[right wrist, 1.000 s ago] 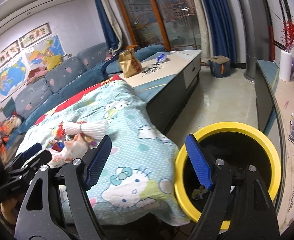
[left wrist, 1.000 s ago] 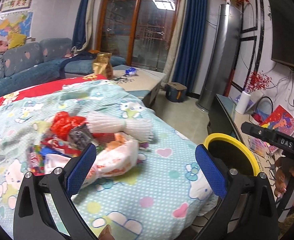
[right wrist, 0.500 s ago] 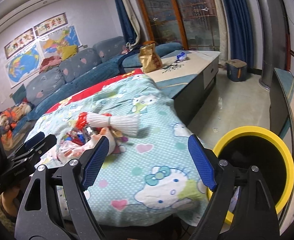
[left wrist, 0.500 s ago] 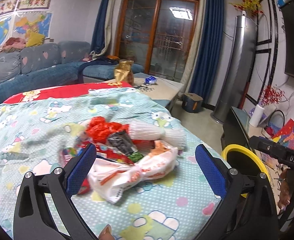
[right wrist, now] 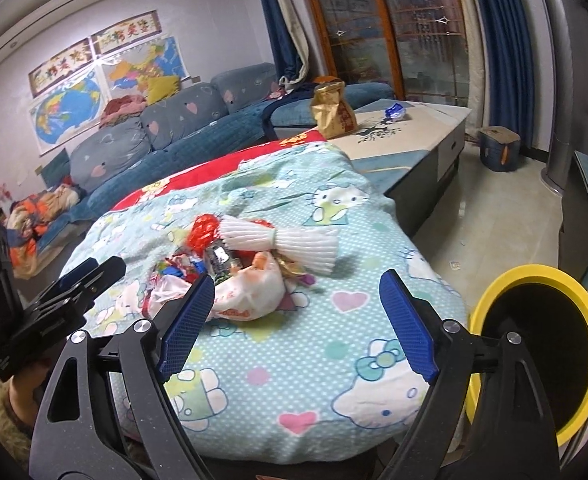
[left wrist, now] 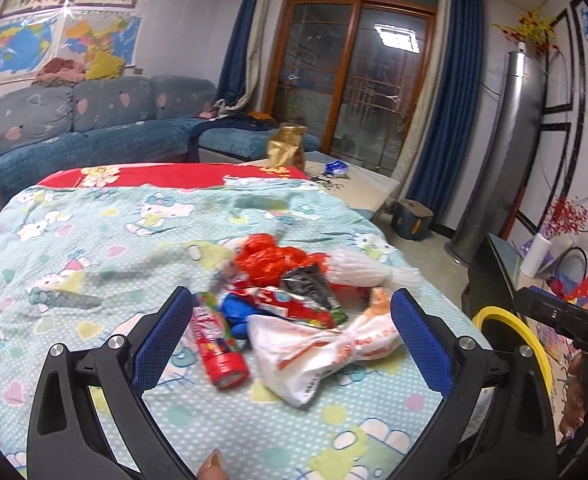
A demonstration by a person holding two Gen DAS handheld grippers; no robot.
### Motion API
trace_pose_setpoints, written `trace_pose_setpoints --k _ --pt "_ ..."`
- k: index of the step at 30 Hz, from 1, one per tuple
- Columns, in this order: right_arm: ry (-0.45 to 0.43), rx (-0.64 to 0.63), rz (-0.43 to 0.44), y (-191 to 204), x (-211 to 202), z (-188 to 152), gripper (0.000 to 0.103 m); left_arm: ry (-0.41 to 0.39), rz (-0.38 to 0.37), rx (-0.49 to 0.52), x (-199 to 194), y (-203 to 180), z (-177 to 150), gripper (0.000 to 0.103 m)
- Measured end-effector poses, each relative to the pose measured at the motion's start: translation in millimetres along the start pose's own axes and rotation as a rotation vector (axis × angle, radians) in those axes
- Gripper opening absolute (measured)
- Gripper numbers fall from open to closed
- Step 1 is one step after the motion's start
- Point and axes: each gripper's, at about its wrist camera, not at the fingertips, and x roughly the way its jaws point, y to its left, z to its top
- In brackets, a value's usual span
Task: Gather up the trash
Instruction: 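Move both tools back to the bedspread toward the red candy tube, then grasp the red candy tube with the left tool while the right tool grasps the white plastic bag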
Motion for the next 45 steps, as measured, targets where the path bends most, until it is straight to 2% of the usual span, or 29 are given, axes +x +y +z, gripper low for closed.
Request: trace_pose_setpoints --k 9,18,20,22,28,30,34,43,45 --pt "0.042 -0.019 0.025 22.5 21.0 0.1 0.077 0.034 0.069 -0.081 6.0 38.1 -2.1 0.096" --pt "0.096 -0.013 0.037 37.9 56.8 -4.2 0.077 0.107 0.061 -0.171 21.7 69.2 -13.6 0.095" --pt "0.106 -0.008 0.030 39.2 64.0 -4.5 0.077 0.129 0.042 -0.193 26.3 73.2 -16.7 0.085" --pt "0.115 -0.005 0.031 40.1 70.9 -4.4 0.076 0.165 0.022 -0.214 33.8 76.4 -20.4 0.082" --pt "0.158 -0.001 0.035 41.3 93.5 -2.8 0.063 0.228 -0.036 -0.272 49.8 80.2 -29.3 0.056" --pt "0.174 0.019 0.045 40.3 100.4 -1.7 0.061 0.247 -0.056 -0.298 54.7 82.0 -30.8 0.054" --pt "0.193 0.042 0.061 36.6 107.1 -2.5 0.058 0.283 -0.083 -0.360 66.6 88.2 -34.3 0.043" --pt "0.222 0.047 0.093 36.3 118.3 -6.4 0.058 0.326 -0.109 -0.421 84.3 93.6 -41.4 0.042" --pt "0.225 0.046 0.095 36.7 118.9 -8.0 0.053 0.330 -0.112 -0.417 86.6 92.1 -41.7 0.042"
